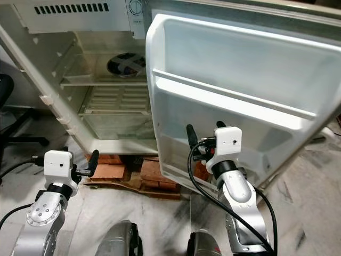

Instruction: Restocking fridge

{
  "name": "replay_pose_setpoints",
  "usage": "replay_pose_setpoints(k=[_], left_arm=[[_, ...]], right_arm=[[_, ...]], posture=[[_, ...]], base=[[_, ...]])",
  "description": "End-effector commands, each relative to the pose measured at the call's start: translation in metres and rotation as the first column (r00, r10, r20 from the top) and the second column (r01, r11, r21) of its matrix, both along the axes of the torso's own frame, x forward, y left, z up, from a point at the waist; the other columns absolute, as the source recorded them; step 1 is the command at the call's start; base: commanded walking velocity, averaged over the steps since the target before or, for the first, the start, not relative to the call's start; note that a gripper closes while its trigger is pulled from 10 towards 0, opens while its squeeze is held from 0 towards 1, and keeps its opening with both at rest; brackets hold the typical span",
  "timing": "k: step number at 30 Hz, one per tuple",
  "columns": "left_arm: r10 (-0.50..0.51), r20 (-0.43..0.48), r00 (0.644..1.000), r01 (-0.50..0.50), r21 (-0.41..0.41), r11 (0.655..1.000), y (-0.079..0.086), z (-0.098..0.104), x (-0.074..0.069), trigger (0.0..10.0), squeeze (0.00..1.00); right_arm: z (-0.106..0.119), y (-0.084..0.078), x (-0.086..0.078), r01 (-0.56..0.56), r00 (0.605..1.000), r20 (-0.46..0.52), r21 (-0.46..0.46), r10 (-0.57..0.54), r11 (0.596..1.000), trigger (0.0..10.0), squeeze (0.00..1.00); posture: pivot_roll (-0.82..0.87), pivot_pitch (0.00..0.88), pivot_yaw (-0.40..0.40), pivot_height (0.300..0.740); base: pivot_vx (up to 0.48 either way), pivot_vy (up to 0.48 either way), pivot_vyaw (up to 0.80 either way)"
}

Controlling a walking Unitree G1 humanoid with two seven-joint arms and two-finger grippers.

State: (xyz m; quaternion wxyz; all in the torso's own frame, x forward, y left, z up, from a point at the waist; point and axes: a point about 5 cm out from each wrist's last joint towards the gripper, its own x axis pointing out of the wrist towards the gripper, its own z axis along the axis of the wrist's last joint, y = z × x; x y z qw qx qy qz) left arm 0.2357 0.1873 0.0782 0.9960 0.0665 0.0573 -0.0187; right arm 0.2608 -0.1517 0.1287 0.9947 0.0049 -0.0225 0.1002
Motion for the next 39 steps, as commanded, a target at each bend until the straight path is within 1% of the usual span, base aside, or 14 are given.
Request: replay_pose_setpoints(k=[1,5,8,16,19,20,26,31,39], left_arm=[[0.013,-0.012,1.0,-0.013,0.012,1.0,0.0027,-0.003,-0.002,10.0,0.0],[0.012,-0.014,1.0,-0.012,0.013,1.0,0.0029,-0.0034,-0.0022,10.0,0.0],[0.011,-0.015,1.0,-0.011,0.014,1.0,0.0029,-0.0035,-0.0022,10.0,0.0],[0.013,-0.017,1.0,-0.013,0.016,1.0,0.0035,-0.0037,-0.0023,10.0,0.0],[0.015,-0.014,1.0,-0.015,0.018,1.0,0.0041,-0.0036,-0.0019,10.0,0.0],[-0.004,-0.011,1.0,0.004,0.004,1.0,0.0044,-0.0032,-0.0023,10.0,0.0],[-0.01,-0.019,1.0,0.01,0.007,1.0,0.0071,-0.0038,-0.0031,10.0,0.0],[-0.012,-0.024,1.0,0.012,0.001,1.0,0.0073,-0.0046,-0.0023,10.0,0.0],[-0.024,-0.024,0.999,0.024,-0.003,1.0,0.0047,-0.0046,-0.0021,10.0,0.0]], right_arm=[[-0.0025,0.0004,-0.0016,-0.007,1.0,-0.011,0.014,0.007,1.0,10.0,0.0],[-0.0082,0.0054,-0.0029,-0.043,0.998,-0.045,0.023,0.044,0.999,10.0,0.0],[-0.0095,0.0078,-0.0041,-0.063,0.997,-0.048,0.028,0.064,0.998,10.0,0.0],[-0.0106,0.0066,-0.0017,-0.045,0.998,-0.045,-0.009,0.045,0.999,10.0,0.0],[-0.0081,0.0074,-0.0009,-0.057,0.998,-0.028,-0.01,0.057,0.998,10.0,0.0],[-0.0063,0.008,0.0004,-0.054,0.998,-0.014,-0.013,0.054,0.998,10.0,0.0],[-0.0056,0.0091,0.0023,-0.05,0.999,-0.008,-0.019,0.05,0.999,10.0,0.0],[-0.0051,0.0067,0.0025,-0.061,0.998,-0.003,-0.03,0.061,0.998,10.0,0.0],[-0.0068,0.0069,0.0035,-0.076,0.997,-0.005,-0.03,0.076,0.997,10.0,0.0]], posture=[[-0.01,0.051,0.051,0.74],[-0.01,0.051,0.051,0.74],[-0.01,0.051,0.051,0.74],[-0.01,0.054,0.051,0.74],[-0.01,0.054,0.052,0.74],[-0.01,0.053,0.052,0.74],[-0.01,0.052,0.053,0.74],[-0.01,0.054,0.051,0.74],[-0.01,0.051,0.051,0.74]], base=[[-0.3,0.0,0.0],[-0.301,0.0,0.0],[-0.299,0.0,0.0],[-0.294,0.0,0.0],[0.0,0.0,0.0],[0.0,0.0,0.0],[0.0,0.0,0.0],[0.339,0.0,0.0],[0.362,-0.25,0.0]])
